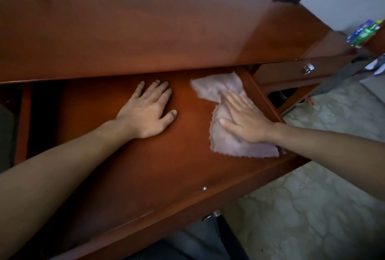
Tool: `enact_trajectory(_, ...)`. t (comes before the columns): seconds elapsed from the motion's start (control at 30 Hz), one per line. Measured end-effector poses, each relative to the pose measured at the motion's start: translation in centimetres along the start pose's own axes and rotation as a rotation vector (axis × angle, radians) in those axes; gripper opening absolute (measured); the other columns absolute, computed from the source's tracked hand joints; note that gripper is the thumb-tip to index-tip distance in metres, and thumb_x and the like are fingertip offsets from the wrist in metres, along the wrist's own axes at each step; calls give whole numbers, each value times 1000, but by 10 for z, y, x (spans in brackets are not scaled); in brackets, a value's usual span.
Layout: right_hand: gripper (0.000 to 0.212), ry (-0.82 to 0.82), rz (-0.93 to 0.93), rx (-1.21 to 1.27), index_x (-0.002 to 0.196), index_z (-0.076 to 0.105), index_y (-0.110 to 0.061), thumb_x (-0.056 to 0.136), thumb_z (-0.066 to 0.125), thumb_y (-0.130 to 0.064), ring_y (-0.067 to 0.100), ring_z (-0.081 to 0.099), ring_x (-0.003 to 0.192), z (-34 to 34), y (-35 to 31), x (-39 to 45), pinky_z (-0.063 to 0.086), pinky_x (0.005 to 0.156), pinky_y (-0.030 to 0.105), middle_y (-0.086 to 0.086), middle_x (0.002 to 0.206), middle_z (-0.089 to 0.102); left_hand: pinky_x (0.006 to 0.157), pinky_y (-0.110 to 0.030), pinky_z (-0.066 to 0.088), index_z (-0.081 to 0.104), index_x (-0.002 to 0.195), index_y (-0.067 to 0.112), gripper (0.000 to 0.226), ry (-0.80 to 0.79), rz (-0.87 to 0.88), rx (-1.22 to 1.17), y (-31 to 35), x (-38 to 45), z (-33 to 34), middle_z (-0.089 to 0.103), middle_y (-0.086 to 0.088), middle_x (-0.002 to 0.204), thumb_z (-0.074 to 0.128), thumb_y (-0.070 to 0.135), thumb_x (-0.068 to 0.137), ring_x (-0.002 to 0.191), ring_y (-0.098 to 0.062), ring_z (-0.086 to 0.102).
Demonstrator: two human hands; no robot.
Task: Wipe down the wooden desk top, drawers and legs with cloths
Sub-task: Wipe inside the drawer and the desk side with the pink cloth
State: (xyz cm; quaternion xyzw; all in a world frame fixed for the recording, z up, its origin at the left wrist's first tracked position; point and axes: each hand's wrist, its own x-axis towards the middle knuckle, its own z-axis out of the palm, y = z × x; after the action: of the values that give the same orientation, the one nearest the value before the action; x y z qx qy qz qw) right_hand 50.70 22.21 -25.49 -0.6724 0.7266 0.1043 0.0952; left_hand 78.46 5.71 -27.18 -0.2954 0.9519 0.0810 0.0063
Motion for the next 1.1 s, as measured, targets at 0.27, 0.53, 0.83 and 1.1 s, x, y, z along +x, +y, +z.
enact_trajectory(0.27, 89, 117, 90, 33, 163, -2, -9, 99, 15, -69, 23, -9, 158, -9, -20, 48, 0, 128, 47, 11, 171, -7, 128, -44, -7, 11, 166, 24, 90, -9, 24, 3, -5, -4, 0, 2, 2, 174, 7, 77, 93, 158, -12, -8)
enact_trajectory(0.53, 83, 70, -56, -28, 161, -14, -18, 102, 19, -67, 14, -21, 155, 17, 0, -33, 0, 127, 49, 3, 169, -18, 127, -50, -12, 2, 165, 19, 86, -24, 20, -5, 36, -37, 9, -7, -1, 173, 2, 70, 95, 157, -15, -18)
enact_trajectory(0.83, 86, 215, -457, -104, 156, 31, 0, 99, 39, -63, 38, 10, 156, 15, -170, -24, 4, 126, 53, 23, 165, 22, 113, -24, 35, 68, 124, 19, 52, 452, -244, -705, 4, -47, -28, 64, -1, 137, 43, 21, 79, 131, -20, 55)
enact_trajectory(1.1, 70, 227, -941, -461, 162, 23, -20, 103, 22, -58, 29, 1, 157, 13, -268, -48, -1, 125, 48, 10, 170, 15, 126, -56, -6, 4, 160, 54, 57, -107, -145, -54, -8, -58, -6, -9, 5, 173, 13, 58, 103, 159, -24, -13)
